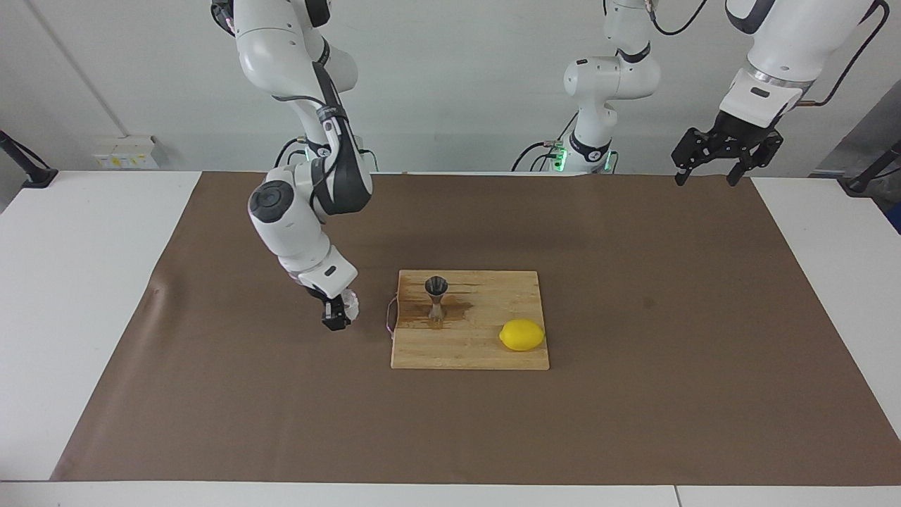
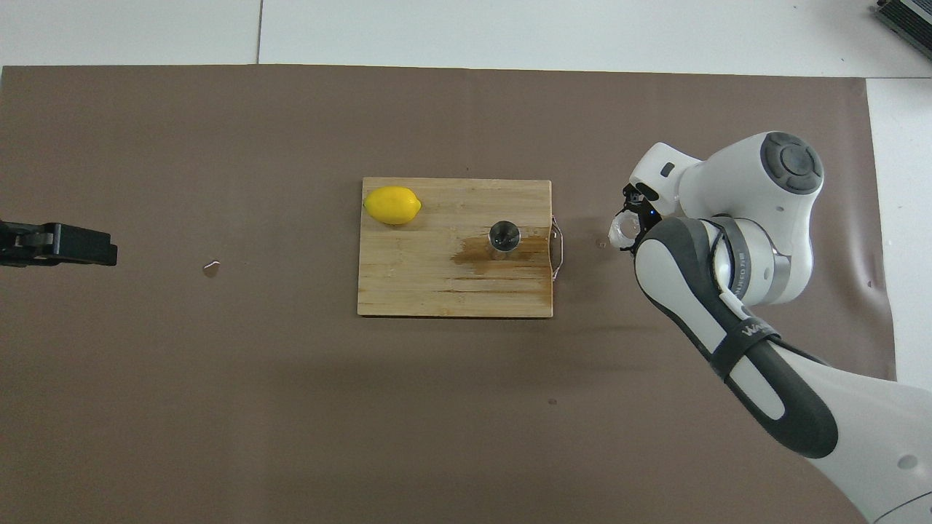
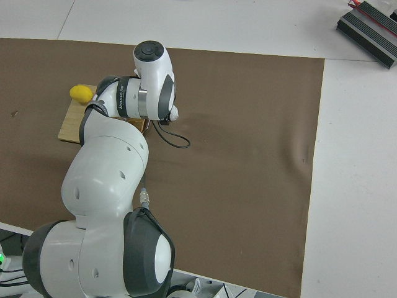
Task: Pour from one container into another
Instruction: 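Carry the white cup back and set it down with the right gripper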
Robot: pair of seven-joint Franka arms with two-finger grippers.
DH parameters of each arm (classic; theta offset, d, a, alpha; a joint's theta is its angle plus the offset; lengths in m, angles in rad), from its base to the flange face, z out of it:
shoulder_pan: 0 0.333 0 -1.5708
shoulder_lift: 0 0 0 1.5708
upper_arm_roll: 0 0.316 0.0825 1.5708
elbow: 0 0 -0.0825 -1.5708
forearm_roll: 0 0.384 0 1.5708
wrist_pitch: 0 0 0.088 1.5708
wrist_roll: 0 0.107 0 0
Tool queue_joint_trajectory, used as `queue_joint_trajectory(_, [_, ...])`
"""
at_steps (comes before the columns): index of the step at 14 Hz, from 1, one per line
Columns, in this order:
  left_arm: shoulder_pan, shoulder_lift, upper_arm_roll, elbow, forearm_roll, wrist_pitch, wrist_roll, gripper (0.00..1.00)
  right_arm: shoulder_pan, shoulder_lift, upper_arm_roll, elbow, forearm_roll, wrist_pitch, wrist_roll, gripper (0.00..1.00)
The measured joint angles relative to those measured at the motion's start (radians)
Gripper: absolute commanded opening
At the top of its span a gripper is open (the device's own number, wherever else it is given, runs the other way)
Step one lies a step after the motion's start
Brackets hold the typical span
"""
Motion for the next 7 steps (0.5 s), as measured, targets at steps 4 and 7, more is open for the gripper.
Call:
queue_joint_trajectory(4, [0.000,0.000,0.000,0.000,0.000,0.000,0.000,1.00,-0.103,-0.004,-0.001,-0.102,0.100,0.040,-0.186,0.21])
queue_joint_trajectory(7, [0.000,0.000,0.000,0.000,0.000,0.000,0.000,1.00,-0.123,-0.004,-0.001,-0.123,0.101,0.046,-0.205,1.00])
